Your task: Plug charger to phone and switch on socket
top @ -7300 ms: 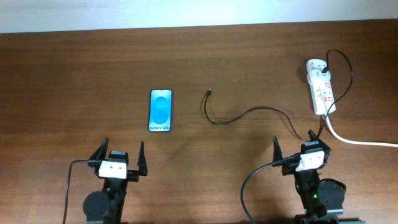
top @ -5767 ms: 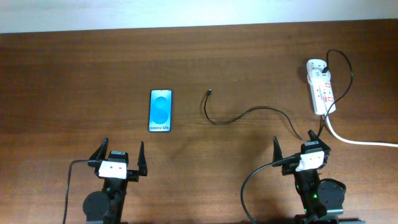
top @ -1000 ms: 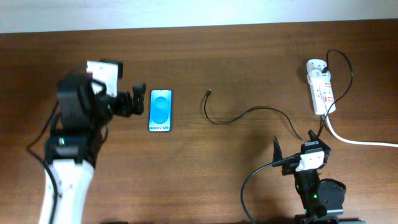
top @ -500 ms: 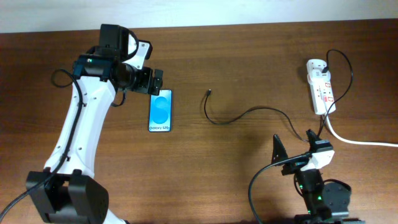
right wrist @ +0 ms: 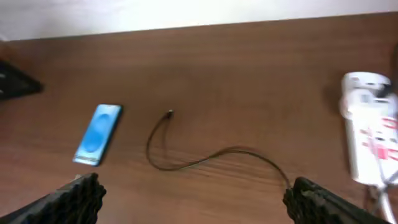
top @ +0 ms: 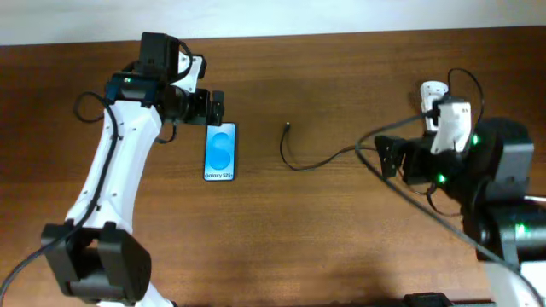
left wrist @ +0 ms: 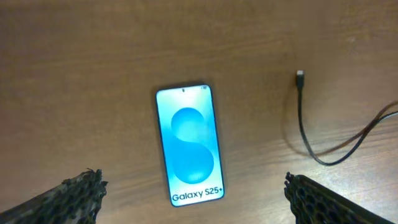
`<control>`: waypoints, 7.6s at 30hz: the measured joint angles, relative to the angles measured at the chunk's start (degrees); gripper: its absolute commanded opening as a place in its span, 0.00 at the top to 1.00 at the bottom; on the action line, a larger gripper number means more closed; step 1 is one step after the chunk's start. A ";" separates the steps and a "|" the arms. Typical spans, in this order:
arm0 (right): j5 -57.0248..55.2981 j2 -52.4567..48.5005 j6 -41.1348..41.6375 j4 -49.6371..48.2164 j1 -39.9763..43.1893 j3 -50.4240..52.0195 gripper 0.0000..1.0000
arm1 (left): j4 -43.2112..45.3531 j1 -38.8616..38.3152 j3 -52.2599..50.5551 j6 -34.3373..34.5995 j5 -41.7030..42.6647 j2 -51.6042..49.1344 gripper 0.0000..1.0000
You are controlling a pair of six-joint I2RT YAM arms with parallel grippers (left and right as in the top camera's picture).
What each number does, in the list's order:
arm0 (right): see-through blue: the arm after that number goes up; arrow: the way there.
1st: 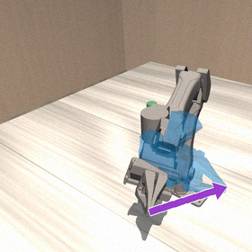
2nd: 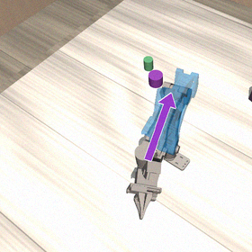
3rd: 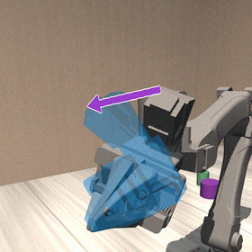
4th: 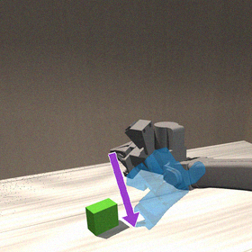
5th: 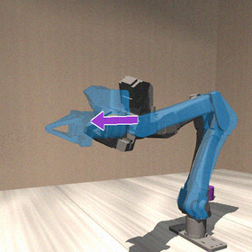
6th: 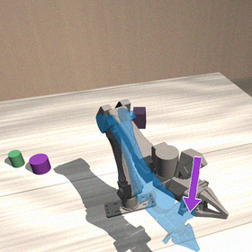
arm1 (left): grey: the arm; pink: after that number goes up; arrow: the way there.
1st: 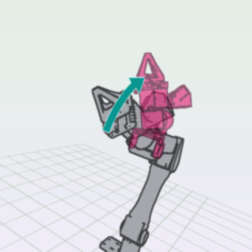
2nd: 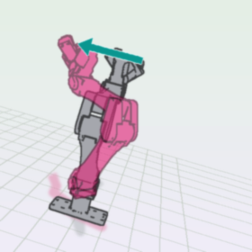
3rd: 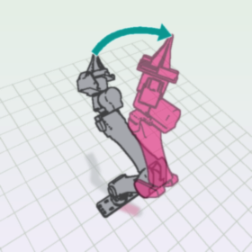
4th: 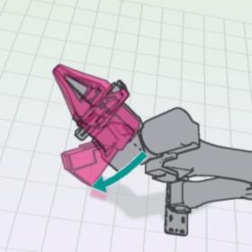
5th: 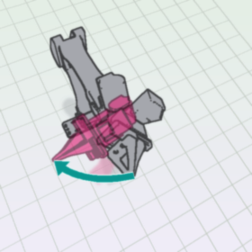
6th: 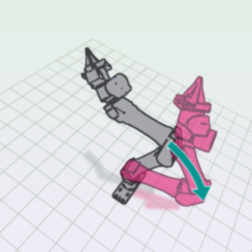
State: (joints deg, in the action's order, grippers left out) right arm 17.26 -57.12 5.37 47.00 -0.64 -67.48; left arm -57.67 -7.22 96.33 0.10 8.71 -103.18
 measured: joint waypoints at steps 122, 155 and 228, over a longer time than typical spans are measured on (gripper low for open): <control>15.56 -18.47 0.00 6.80 -0.04 -3.48 0.02 | -10.49 -2.91 16.28 54.66 36.28 -27.54 1.00; 15.58 -18.58 2.51 6.38 -0.04 -3.48 0.02 | -10.64 -2.71 16.28 64.50 60.28 -27.54 1.00; -2.05 -39.28 43.95 -18.62 -25.64 -3.67 0.96 | -12.85 -9.25 16.50 70.64 39.74 -27.54 0.76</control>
State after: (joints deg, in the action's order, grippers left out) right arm 15.20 -96.40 49.32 28.38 -26.28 -71.16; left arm -70.52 -16.47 112.84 70.74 48.45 -130.72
